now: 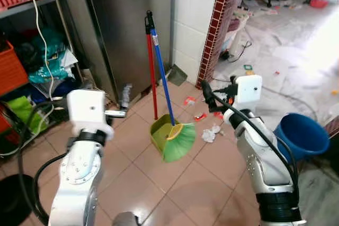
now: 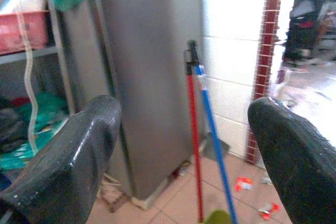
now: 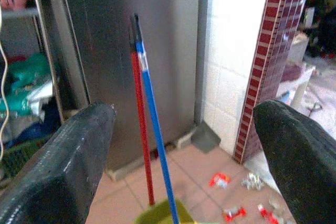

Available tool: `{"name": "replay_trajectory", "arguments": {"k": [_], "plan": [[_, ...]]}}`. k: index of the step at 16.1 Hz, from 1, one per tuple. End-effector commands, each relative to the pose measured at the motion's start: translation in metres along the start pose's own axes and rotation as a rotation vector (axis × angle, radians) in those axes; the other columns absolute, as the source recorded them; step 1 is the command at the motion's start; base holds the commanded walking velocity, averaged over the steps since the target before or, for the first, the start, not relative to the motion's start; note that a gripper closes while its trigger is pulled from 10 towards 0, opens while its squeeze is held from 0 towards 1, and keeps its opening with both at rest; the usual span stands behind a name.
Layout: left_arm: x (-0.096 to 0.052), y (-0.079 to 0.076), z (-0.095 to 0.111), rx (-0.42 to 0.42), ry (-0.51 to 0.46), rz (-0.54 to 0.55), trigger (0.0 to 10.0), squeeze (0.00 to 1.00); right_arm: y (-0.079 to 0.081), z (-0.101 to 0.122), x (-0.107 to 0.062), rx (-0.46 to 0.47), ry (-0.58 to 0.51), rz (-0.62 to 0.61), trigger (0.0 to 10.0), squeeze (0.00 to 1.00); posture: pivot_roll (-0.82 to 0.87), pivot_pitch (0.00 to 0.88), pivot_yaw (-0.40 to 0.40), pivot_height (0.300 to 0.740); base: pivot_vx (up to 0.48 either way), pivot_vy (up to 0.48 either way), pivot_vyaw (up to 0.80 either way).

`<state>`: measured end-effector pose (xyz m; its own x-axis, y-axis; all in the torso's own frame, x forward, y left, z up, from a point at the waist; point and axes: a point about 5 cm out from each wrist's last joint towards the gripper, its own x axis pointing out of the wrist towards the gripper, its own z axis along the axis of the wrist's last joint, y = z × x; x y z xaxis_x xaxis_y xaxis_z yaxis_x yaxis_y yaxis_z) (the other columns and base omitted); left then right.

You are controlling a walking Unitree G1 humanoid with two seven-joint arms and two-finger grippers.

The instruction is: Sweep floor

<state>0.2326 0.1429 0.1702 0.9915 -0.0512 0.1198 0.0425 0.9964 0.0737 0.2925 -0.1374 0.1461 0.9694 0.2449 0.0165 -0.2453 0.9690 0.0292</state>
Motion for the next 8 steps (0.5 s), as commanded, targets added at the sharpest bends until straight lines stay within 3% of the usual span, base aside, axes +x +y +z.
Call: {"name": "replay_trajectory", "arguments": {"k": [1, 3, 6, 8], "plan": [[-0.003, -0.003, -0.002, 0.007, 0.008, -0.021, 10.0, 0.00, 0.008, 0.002, -0.005, -0.027, -0.015, 0.081, 10.0, 0.00, -0.05, 0.000, -0.048, 0.740, 0.000, 0.000, 0.00], [-0.011, 0.001, -0.003, 0.007, 0.028, -0.011, 10.0, 0.00, 0.011, 0.003, -0.006, -0.003, -0.033, 0.090, 10.0, 0.00, -0.04, 0.000, -0.051, 0.740, 0.000, 0.000, 0.65], [-0.016, 0.005, -0.006, 0.001, 0.049, 0.014, 10.0, 0.00, 0.014, 0.001, -0.005, 0.013, -0.027, 0.086, 10.0, 0.00, -0.04, 0.010, -0.054, 0.740, 0.281, 0.000, 0.58], [-0.017, 0.001, -0.004, -0.009, 0.045, 0.001, 10.0, 0.00, 0.012, -0.001, -0.006, 0.025, -0.013, 0.072, 10.0, 0.00, -0.04, 0.026, -0.055, 0.740, 0.296, 0.000, 0.00]]}}
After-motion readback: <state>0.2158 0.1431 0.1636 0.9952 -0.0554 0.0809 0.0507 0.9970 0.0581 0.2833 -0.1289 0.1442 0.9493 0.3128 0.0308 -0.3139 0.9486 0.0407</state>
